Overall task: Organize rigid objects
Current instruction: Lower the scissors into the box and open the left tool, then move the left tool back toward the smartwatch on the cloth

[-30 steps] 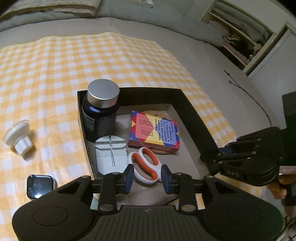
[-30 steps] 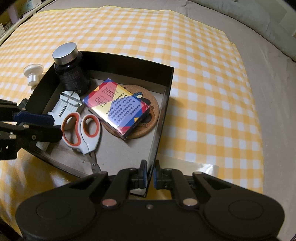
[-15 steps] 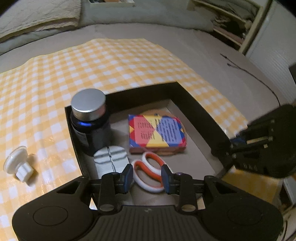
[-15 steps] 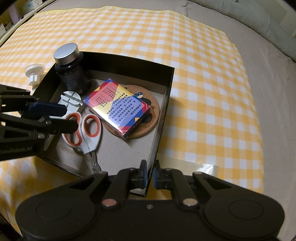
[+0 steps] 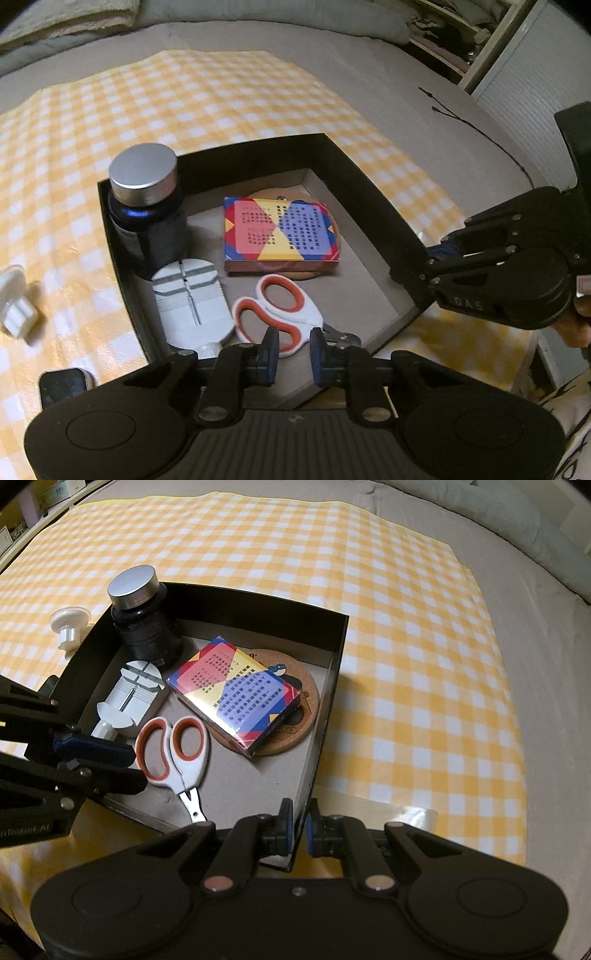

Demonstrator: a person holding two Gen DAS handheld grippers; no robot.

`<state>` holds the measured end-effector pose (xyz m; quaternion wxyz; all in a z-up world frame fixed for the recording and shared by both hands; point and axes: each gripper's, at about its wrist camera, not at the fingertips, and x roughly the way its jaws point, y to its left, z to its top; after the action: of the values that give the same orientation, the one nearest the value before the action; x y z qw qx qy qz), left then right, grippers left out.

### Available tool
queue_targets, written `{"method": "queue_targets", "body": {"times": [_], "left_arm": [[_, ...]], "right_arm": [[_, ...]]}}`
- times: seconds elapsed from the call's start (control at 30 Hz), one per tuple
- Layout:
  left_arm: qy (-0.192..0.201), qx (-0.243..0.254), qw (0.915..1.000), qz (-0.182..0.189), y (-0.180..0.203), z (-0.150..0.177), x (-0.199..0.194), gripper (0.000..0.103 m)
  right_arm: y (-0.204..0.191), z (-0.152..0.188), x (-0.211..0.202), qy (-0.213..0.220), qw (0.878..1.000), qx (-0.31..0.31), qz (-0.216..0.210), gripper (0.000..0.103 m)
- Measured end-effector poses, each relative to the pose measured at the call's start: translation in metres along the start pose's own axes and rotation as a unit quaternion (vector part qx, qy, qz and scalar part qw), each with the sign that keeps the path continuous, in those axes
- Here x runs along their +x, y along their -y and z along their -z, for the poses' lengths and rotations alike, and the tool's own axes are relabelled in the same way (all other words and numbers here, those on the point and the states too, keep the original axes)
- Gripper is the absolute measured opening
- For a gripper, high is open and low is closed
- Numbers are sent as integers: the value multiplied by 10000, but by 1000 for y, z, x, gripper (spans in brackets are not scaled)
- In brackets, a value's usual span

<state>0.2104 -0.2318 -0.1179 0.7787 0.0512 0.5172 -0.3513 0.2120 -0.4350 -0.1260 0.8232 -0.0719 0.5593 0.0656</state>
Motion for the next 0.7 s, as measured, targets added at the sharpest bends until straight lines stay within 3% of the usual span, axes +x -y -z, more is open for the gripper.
{"method": "queue_targets", "body": {"times": [0.13, 0.2, 0.27, 0.5, 0.7], "left_arm": [[25, 37, 10000, -72, 0, -1, -3, 33], [32, -13, 10000, -23, 0, -1, -5, 58], [108, 36, 9999, -60, 3, -1, -10, 74], [389, 43, 9990, -219, 5, -2, -33, 97], [629, 125, 9970, -431, 3, 1, -52, 102]], "right_arm": [[0, 0, 0, 1, 10000, -8, 8, 7], [0, 0, 0, 3, 10000, -7, 2, 7], [0, 0, -1, 3, 10000, -9, 1, 7], [1, 0, -2, 41, 10000, 40, 31, 7], [3, -1, -4, 89, 9998, 186, -7, 6]]}}
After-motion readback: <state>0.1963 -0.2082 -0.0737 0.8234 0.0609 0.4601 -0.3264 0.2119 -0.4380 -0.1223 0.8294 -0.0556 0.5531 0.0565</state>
